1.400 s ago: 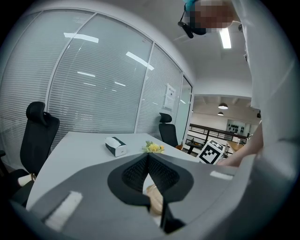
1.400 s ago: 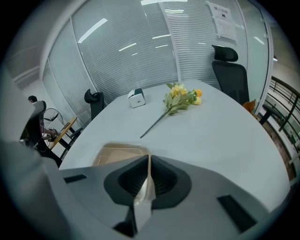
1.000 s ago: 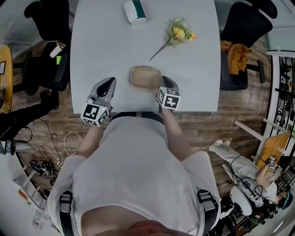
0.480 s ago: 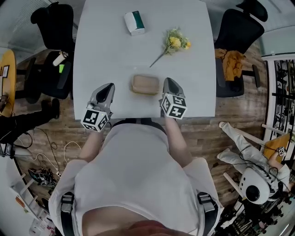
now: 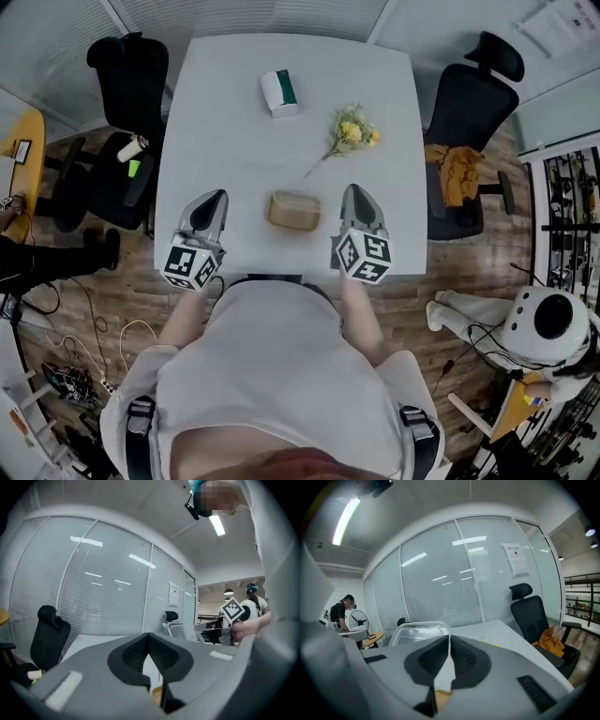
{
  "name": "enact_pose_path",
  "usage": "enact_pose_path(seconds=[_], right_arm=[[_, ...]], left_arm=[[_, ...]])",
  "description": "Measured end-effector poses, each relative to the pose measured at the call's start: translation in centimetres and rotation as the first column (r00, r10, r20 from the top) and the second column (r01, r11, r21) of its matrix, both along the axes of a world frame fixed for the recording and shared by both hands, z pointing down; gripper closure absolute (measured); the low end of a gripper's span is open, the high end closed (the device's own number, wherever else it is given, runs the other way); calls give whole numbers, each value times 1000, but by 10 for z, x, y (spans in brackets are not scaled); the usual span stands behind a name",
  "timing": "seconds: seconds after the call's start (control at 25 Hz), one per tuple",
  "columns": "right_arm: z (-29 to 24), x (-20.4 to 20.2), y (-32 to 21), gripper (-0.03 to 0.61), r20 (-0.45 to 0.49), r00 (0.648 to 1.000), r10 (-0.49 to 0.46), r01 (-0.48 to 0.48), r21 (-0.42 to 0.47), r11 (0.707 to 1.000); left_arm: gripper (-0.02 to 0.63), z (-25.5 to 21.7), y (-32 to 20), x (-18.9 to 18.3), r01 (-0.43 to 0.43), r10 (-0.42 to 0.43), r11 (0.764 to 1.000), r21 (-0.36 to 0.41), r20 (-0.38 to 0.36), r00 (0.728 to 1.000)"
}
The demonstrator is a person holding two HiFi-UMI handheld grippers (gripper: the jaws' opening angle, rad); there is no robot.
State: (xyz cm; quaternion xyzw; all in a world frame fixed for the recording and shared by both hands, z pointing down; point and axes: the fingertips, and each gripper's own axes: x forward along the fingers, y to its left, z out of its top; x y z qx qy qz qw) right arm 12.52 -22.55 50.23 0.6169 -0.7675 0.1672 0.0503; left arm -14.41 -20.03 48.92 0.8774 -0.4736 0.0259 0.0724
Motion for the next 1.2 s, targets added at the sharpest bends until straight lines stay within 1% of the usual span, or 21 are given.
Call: enact_pose_path(seconds=[0.08, 0.2, 0.24, 0.36, 0.48, 0.56, 0.72, 1.04, 1.2], right_arm=[[-16, -5, 2, 560, -1, 1000, -9, 9, 31, 999], [-33, -12, -2, 560, -23, 999, -26, 28, 79, 996], [-36, -14, -2, 560, -27, 999, -33, 35, 88, 995], [-44, -17, 0, 560, -26, 999, -44, 46, 104, 994], [-52, -19, 6, 560, -29, 998, -48, 51, 126, 991], [-55, -20, 9, 560, -31, 998, -48, 52, 136, 989], [-60, -19, 9, 560, -27, 998, -51, 54, 149, 987], [-62, -13, 5, 560, -24, 998, -56, 59, 152, 987], [-61, -14, 4, 560, -21, 998, -56, 58, 149, 987]], left_arm=[[603, -12, 0, -2, 5, -5, 1000, 29, 11, 1000], [603, -27, -4, 5, -18, 11, 996, 90, 70, 998], [604, -31, -3, 9, -23, 15, 994, 104, 77, 997], [603, -40, -2, 15, -15, 11, 993, 116, 42, 999], [603, -45, -2, 15, 9, -8, 994, 107, -13, 1000], [603, -50, -4, 14, 22, -19, 994, 109, -34, 999], [603, -60, -8, 18, 19, -18, 990, 141, -9, 1000], [603, -63, -7, 29, 4, -3, 990, 141, -8, 1000], [603, -64, -7, 26, 7, -6, 990, 144, -9, 1000]])
